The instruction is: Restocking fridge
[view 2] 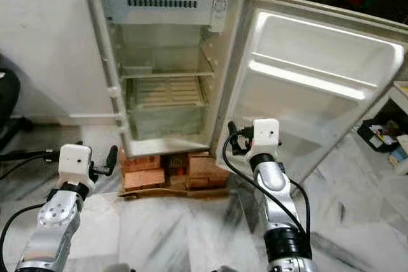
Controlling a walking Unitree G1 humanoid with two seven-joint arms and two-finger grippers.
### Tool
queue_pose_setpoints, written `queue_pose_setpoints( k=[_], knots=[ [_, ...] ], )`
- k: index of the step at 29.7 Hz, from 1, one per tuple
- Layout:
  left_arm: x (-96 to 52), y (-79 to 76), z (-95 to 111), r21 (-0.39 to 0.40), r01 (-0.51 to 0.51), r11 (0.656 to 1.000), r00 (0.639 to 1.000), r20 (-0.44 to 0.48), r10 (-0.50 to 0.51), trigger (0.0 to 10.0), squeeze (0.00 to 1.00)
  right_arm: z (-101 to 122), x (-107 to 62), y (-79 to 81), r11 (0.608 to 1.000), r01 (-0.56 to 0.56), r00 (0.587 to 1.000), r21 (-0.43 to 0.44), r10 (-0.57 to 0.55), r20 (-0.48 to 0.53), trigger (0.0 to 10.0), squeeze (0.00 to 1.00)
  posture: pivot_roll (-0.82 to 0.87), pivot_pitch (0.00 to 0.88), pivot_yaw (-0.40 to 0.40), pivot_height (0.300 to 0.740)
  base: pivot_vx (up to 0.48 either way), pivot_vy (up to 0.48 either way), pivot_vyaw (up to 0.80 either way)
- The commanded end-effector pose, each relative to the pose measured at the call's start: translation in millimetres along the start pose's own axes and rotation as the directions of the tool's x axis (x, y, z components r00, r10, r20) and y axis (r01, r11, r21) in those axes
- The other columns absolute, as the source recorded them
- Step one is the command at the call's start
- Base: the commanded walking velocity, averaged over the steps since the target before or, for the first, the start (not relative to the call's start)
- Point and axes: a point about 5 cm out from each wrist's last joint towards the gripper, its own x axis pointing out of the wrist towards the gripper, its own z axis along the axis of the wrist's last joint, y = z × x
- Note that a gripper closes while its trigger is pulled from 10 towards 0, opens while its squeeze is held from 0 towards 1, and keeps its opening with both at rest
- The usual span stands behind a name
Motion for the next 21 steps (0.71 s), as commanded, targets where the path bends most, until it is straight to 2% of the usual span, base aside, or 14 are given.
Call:
queue_pose_setpoints(
  k=[1, 15, 21],
  knots=[
    [-0.5, 0.4, -1.6, 0.021, 0.001, 1.000, 1.000, -0.009, 0.000, 10.0, 0.00, 3.3, 1.9, 1.6, 1.000, -0.006, 1.000, 0.023, 0.005, 0.015, 10.0, 0.00, 0.07, 0.000, -0.076, 0.740, 0.000, -0.480, 0.00],
    [0.6, 2.6, -2.0, 0.036, -0.024, 0.999, 1.000, -0.006, 0.024, 10.0, 0.00, 8.8, 3.2, 5.5, 0.999, -0.043, 0.998, 0.021, 0.042, 0.048, 10.0, 0.00, 0.07, 0.000, -0.074, 0.740, 0.000, -0.479, 0.00],
    [0.7, 4.1, -2.2, 0.041, -0.038, 0.998, 0.999, -0.005, 0.039, 10.0, 0.00, 15.2, 2.1, 8.0, 0.997, -0.068, 0.994, 0.031, 0.065, 0.085, 10.0, 0.00, 0.06, 0.000, -0.071, 0.740, 0.000, -0.467, 0.72]
  ],
)
